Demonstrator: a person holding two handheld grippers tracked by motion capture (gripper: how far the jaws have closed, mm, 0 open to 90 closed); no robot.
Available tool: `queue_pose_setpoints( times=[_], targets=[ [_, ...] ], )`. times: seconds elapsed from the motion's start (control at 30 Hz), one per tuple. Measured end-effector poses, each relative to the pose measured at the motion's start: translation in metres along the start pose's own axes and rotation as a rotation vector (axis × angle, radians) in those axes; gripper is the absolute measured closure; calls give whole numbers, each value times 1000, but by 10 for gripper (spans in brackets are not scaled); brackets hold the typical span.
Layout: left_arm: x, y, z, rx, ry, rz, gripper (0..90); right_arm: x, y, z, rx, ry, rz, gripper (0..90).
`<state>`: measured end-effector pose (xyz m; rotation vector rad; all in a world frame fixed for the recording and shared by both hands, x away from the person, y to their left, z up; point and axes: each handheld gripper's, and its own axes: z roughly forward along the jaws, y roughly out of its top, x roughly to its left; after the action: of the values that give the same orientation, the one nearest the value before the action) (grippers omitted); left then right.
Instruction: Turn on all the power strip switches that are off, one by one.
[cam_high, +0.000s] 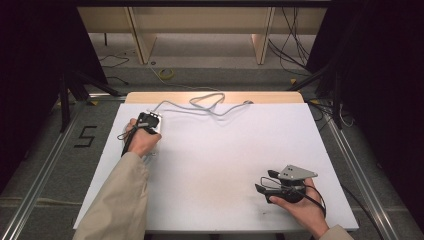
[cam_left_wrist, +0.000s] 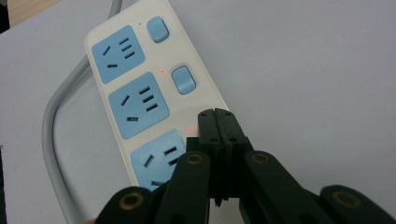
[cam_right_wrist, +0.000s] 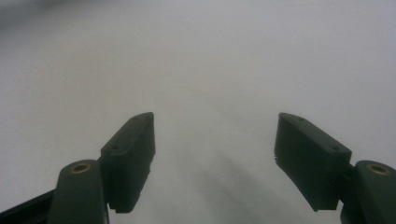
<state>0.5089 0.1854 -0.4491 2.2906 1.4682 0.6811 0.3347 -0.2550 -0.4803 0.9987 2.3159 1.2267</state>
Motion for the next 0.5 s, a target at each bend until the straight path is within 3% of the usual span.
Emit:
queue_pose_setpoints(
  times=[0.5],
  targets=[
    [-1, 0, 1, 11, 6, 14, 900, 0, 0, 0, 1, 1, -3, 300]
  ],
)
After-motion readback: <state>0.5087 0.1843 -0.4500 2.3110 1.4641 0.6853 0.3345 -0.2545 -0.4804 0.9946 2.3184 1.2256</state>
